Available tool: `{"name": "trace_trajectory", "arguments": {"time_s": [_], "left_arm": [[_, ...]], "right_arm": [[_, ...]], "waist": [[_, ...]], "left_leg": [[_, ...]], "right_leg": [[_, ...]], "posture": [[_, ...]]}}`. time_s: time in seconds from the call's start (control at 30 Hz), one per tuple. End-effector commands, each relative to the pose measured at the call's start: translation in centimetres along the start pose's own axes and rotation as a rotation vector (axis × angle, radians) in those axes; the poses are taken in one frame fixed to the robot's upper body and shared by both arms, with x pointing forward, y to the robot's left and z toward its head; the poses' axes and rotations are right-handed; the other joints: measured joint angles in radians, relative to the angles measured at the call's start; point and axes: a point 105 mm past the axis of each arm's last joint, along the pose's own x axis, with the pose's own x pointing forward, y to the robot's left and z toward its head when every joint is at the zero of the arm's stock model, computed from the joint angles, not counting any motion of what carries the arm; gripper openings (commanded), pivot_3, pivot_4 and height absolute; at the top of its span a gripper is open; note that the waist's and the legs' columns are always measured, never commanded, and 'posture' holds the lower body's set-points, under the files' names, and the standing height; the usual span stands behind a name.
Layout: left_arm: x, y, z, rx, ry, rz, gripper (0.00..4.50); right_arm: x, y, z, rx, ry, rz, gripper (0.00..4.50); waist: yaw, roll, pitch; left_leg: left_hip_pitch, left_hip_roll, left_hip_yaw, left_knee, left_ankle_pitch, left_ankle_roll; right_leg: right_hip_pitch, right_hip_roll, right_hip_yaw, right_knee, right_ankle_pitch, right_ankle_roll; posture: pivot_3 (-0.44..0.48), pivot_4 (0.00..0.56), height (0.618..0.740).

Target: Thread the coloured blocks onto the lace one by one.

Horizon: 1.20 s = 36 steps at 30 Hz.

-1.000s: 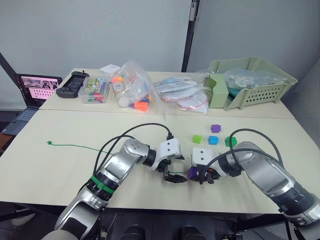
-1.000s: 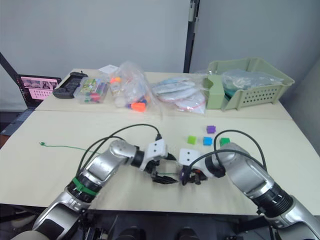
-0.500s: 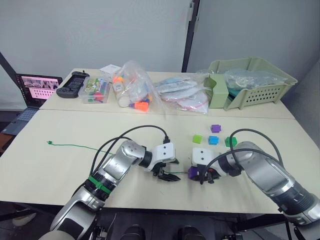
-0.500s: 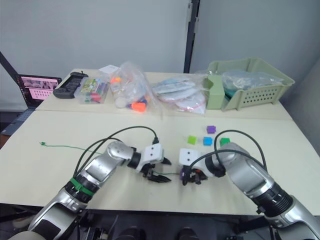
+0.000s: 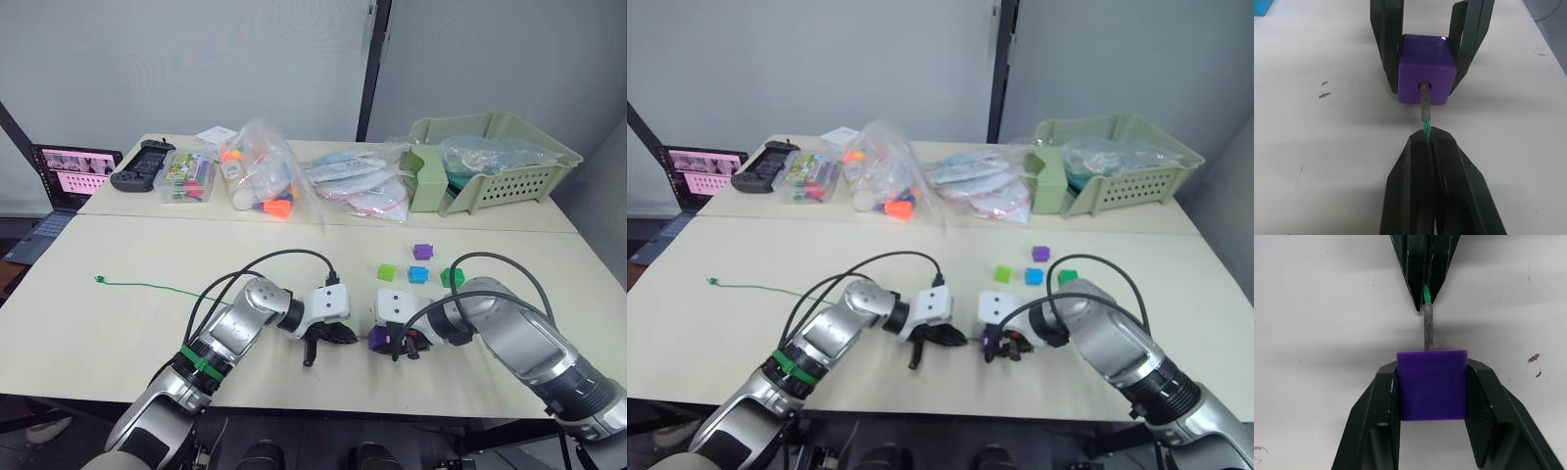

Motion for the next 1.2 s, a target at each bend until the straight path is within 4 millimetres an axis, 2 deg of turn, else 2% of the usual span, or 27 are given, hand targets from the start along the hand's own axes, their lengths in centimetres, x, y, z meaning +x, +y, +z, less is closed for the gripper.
{"name": "trace_trajectory", "arguments": {"time_s": [0.03, 0.17, 0.47, 0.67, 0.73, 0.83, 0.93, 0.97, 1.03, 1.2], "left_arm": [[0.4, -0.1, 1.6, 0.043, -0.029, -0.002, 0.00], [1.2, 0.0, 2.1, 0.034, -0.043, 0.002, 0.00], [1.4, 0.3, 2.4, 0.027, -0.059, 0.015, 0.00], [0.8, 0.2, 2.4, 0.002, -0.066, 0.009, 1.82], [0.2, 0.4, 2.3, 0.004, -0.063, 0.018, 2.58], [-0.7, 0.8, 2.3, 0.006, -0.060, 0.030, 3.44], [-1.5, 1.0, 2.4, 0.009, -0.064, 0.033, 4.49], [-1.8, 1.0, 2.4, 0.014, -0.065, 0.035, 4.49], [-2.3, 1.2, 2.6, 0.031, -0.069, 0.044, 4.50], [-3.2, 1.2, 2.4, 0.068, -0.070, 0.025, 4.50]], "right_arm": [[-0.4, -0.2, 0.2, -0.007, -0.001, -0.016, 1.18], [-0.4, -0.2, 0.2, -0.007, 0.000, -0.015, 1.18], [-0.5, -0.1, 0.0, -0.003, 0.006, -0.016, 1.18], [-0.4, -0.2, 0.0, -0.003, 0.005, -0.019, 1.18], [-0.4, -0.2, 0.0, -0.002, 0.005, -0.020, 1.18], [-0.3, -0.3, 0.1, -0.005, 0.002, -0.026, 1.18], [-0.3, -0.4, 0.1, -0.008, 0.002, -0.030, 1.18], [-0.3, -0.5, 0.2, -0.009, 0.002, -0.035, 1.18], [-0.4, -0.6, 0.2, -0.008, -0.002, -0.043, 2.25], [-1.3, -0.9, 0.4, -0.009, -0.006, -0.063, 3.96]], "waist": [[0.000, 0.000, 0.000], [0.000, 0.000, 0.000], [0.001, 0.000, 0.000], [0.000, 0.000, 0.000], [0.000, 0.000, 0.000], [0.000, 0.000, 0.000], [0.000, 0.000, 0.000], [0.000, 0.000, 0.000], [-0.001, 0.000, 0.000], [0.000, 0.000, 0.000]], "left_leg": [[0.000, 0.000, 0.000, 0.000, 0.000, 0.000], [0.000, 0.000, 0.000, 0.000, 0.000, 0.000], [0.000, 0.000, 0.000, 0.000, 0.000, 0.000], [0.000, 0.000, 0.000, 0.000, 0.000, 0.000], [0.000, 0.000, 0.000, 0.000, 0.000, 0.000], [0.000, 0.000, 0.000, 0.000, 0.000, 0.000], [0.000, 0.000, 0.000, 0.000, 0.000, 0.000], [0.000, 0.000, 0.000, 0.000, 0.000, 0.000], [0.000, 0.000, 0.000, 0.000, 0.000, 0.000], [0.000, 0.000, 0.000, 0.000, 0.000, 0.000]], "right_leg": [[0.000, 0.000, 0.000, 0.000, 0.000, 0.000], [0.000, 0.000, 0.000, 0.000, 0.000, 0.000], [0.000, 0.000, 0.000, 0.000, 0.000, 0.000], [0.000, 0.000, 0.000, 0.000, 0.000, 0.000], [0.000, 0.000, 0.000, 0.000, 0.000, 0.000], [0.000, 0.000, 0.000, 0.000, 0.000, 0.000], [0.000, 0.000, 0.000, 0.000, 0.000, 0.000], [0.000, 0.000, 0.000, 0.000, 0.000, 0.000], [0.000, 0.000, 0.000, 0.000, 0.000, 0.000], [0.000, 0.000, 0.000, 0.000, 0.000, 0.000]], "posture": [[0.000, 0.150, 0.737], [0.000, 0.150, 0.737], [0.000, 0.150, 0.737], [0.000, 0.150, 0.737], [0.000, 0.150, 0.737], [0.000, 0.150, 0.737], [0.000, 0.150, 0.737], [0.000, 0.150, 0.737], [0.000, 0.150, 0.737], [0.000, 0.150, 0.737]]}}
